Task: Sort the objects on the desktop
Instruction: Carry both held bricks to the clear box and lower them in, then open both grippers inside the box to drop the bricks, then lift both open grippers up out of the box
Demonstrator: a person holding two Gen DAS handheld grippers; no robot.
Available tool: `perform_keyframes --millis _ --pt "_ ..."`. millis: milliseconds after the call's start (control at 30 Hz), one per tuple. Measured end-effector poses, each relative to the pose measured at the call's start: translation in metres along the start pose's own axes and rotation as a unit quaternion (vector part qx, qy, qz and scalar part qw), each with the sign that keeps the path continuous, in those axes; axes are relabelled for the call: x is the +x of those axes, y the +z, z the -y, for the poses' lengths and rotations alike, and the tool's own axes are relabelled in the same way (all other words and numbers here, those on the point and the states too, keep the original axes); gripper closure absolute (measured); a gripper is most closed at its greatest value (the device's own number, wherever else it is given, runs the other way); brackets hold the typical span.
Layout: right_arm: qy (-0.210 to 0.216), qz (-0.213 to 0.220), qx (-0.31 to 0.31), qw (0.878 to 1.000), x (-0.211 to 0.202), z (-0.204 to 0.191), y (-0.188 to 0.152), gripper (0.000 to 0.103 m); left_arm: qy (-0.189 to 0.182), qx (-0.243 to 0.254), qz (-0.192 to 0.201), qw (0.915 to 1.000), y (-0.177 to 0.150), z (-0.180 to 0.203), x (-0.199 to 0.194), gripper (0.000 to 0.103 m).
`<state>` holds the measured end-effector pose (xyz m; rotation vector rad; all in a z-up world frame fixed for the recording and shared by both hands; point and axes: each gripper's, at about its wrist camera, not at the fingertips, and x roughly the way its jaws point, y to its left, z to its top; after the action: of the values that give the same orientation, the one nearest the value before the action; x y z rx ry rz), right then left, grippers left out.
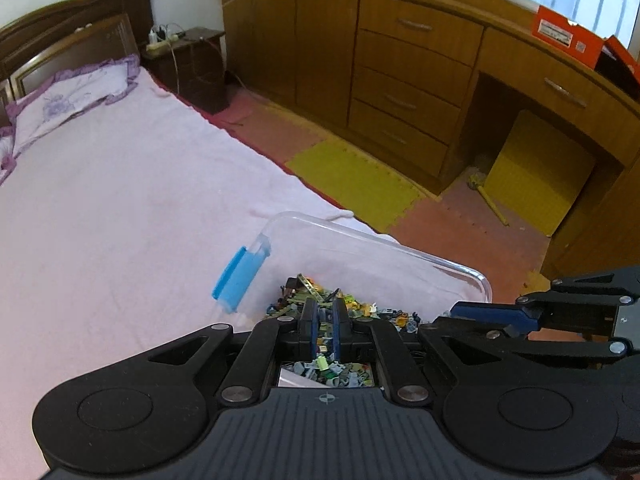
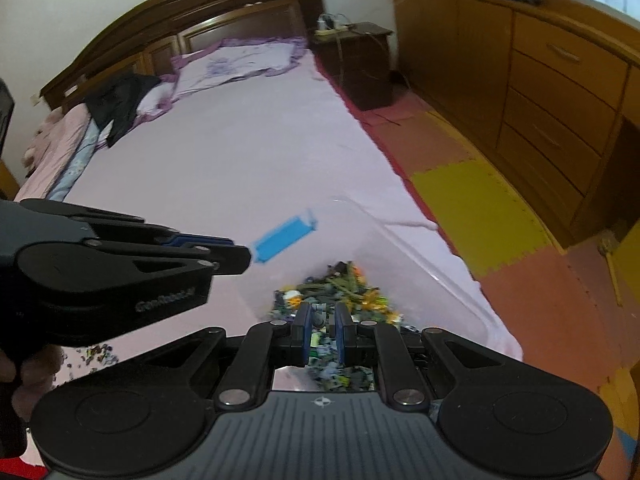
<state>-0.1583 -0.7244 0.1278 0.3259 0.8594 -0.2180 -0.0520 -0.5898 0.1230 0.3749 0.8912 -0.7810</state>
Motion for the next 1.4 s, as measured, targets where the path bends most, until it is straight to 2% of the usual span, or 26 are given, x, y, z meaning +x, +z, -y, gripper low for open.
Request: perform_keyframes --millis 67,200,267,333,467,633,867,967,1133,1400 --pt "-0.002 -0.002 0.006 1.0 0.006 0.005 0.001 0.086 0.003 0.004 -0.003 1.0 0.001 0.003 0.0 0.091" --pt "-0.004 -0.004 0.016 1.0 0.015 0.009 -0.001 0.083 0.01 0.002 -0.003 0.9999 0.002 0.005 -0.006 0.083" --pt "-0.006 -0.004 0.016 1.0 0.017 0.006 -0.003 0.081 0.014 0.001 -0.002 0.9999 0.002 0.005 -0.01 0.076" --pt "-0.008 -0.005 0.017 1.0 0.016 0.005 -0.006 0.075 0.017 -0.001 -0.001 0.9998 0.002 0.006 -0.013 0.058" --pt "-0.014 -0.005 0.018 1.0 0.014 0.004 -0.009 0.062 0.025 -0.003 0.001 0.9997 0.003 0.007 -0.021 0.041" --pt "-0.017 -0.01 0.026 0.999 0.006 0.0 -0.016 0.052 0.033 -0.009 -0.003 0.9994 0.0 0.008 -0.03 0.018" --pt "-0.03 -0.024 0.023 0.999 0.001 -0.006 -0.031 0.04 0.04 -0.024 -0.024 0.9986 -0.016 0.006 -0.041 0.012" --pt "-0.035 -0.029 0.024 0.999 -0.002 -0.009 -0.037 0.03 0.045 -0.029 -0.029 0.9981 -0.021 0.005 -0.044 0.01" --pt "-0.041 -0.031 0.027 0.998 -0.006 -0.011 -0.041 0.027 0.05 -0.029 -0.029 0.9979 -0.024 0.006 -0.05 0.005" --pt "-0.047 -0.035 0.03 0.998 -0.01 -0.013 -0.048 0.026 0.054 -0.03 -0.03 0.9976 -0.03 0.009 -0.057 0.004"
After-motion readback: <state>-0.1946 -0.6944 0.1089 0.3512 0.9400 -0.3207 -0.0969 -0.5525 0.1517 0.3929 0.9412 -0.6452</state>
